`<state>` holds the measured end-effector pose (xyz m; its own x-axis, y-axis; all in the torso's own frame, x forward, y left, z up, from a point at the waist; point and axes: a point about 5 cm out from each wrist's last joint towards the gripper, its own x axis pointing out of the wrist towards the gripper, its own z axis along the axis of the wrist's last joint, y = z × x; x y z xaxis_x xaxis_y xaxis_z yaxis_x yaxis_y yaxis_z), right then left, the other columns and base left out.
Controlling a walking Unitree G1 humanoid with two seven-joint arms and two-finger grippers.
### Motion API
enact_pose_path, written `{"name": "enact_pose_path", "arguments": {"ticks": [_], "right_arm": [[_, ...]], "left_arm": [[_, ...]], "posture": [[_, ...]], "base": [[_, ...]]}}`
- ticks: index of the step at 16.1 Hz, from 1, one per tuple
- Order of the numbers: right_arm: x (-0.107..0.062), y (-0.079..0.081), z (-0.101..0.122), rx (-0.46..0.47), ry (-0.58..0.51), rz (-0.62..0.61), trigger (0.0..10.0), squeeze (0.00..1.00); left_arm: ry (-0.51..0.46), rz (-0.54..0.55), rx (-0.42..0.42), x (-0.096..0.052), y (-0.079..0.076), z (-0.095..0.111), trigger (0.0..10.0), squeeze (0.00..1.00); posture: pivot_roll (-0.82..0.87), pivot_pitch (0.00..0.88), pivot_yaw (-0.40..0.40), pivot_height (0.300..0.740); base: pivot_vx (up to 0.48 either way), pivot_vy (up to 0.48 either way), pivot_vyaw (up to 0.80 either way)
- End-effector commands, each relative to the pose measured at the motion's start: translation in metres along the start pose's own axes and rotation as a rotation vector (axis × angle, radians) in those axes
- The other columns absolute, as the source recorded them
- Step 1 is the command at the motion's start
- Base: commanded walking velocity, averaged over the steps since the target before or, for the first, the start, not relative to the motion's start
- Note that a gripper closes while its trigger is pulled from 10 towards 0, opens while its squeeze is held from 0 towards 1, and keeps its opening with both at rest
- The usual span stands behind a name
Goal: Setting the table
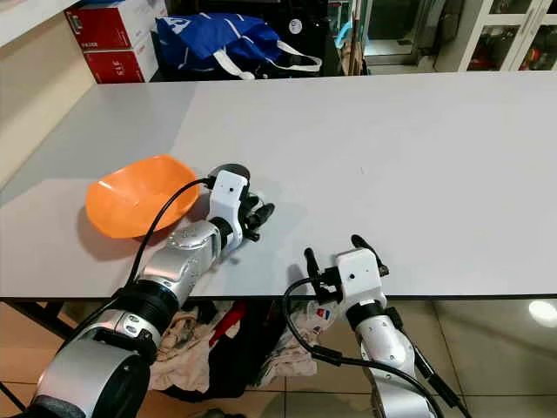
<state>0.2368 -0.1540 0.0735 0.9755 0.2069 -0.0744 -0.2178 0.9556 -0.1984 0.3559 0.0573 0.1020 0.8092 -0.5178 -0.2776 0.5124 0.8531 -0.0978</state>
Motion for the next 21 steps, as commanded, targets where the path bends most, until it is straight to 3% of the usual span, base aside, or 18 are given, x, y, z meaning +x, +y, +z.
{"name": "enact_pose_path", "arguments": {"ticks": [1, 21], "right_arm": [[0.0011, 0.0018, 0.0029, -0.002, -0.005, 0.011, 10.0, 0.00], [0.0022, 0.0015, 0.0006, -0.010, 0.003, 0.019, 10.0, 0.00]], "left_arm": [[0.001, 0.013, 0.003, -0.0015, 0.0032, 0.0012, 10.0, 1.00], [-0.009, 0.011, -0.001, -0.0009, 0.0013, 0.0097, 10.0, 1.00]], "posture": [[-0.17, 0.000, 0.107, 0.736], [-0.16, 0.000, 0.103, 0.736]], "base": [[0.000, 0.000, 0.00], [0.000, 0.000, 0.00]]}}
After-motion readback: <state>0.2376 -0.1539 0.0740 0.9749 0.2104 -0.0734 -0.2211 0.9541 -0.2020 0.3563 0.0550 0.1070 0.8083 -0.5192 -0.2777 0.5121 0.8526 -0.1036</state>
